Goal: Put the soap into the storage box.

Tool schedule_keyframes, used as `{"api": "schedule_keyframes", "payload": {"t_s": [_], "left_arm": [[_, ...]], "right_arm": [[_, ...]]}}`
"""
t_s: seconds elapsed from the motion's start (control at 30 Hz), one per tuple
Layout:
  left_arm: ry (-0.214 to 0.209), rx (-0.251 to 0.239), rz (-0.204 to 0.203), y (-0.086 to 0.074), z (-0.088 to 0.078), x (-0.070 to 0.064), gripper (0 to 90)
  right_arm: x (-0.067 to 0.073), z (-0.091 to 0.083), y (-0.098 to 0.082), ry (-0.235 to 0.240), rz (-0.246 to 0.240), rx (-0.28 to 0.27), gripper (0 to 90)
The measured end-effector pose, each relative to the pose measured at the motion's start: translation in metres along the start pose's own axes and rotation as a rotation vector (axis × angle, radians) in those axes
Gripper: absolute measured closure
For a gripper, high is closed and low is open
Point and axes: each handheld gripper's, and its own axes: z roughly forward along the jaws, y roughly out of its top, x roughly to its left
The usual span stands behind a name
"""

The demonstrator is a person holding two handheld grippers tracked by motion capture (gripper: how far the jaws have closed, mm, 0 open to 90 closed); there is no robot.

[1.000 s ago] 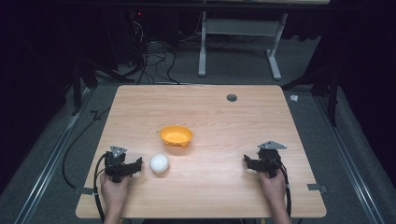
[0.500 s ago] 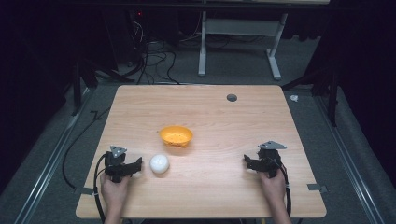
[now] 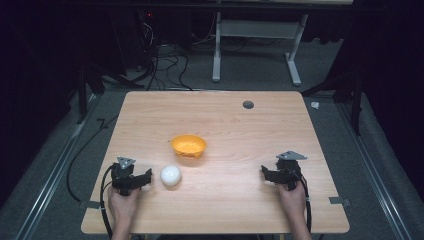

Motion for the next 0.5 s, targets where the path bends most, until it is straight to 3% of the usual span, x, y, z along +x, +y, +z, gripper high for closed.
{"api": "schedule_keyframes", "payload": {"t_s": [0.37, 0.5], "left_arm": [[-0.040, -0.021, 0.001, -0.0001, -0.0026, 0.0016, 17.0], [-0.080, -0.049, -0.034, 0.0015, -0.0072, 0.0027, 16.8]], "right_arm": [[0.0000, 0.0001, 0.0001, 0.002, -0.002, 0.000, 22.9], [0.0000, 0.0001, 0.0001, 0.002, -0.003, 0.000, 22.9]]}}
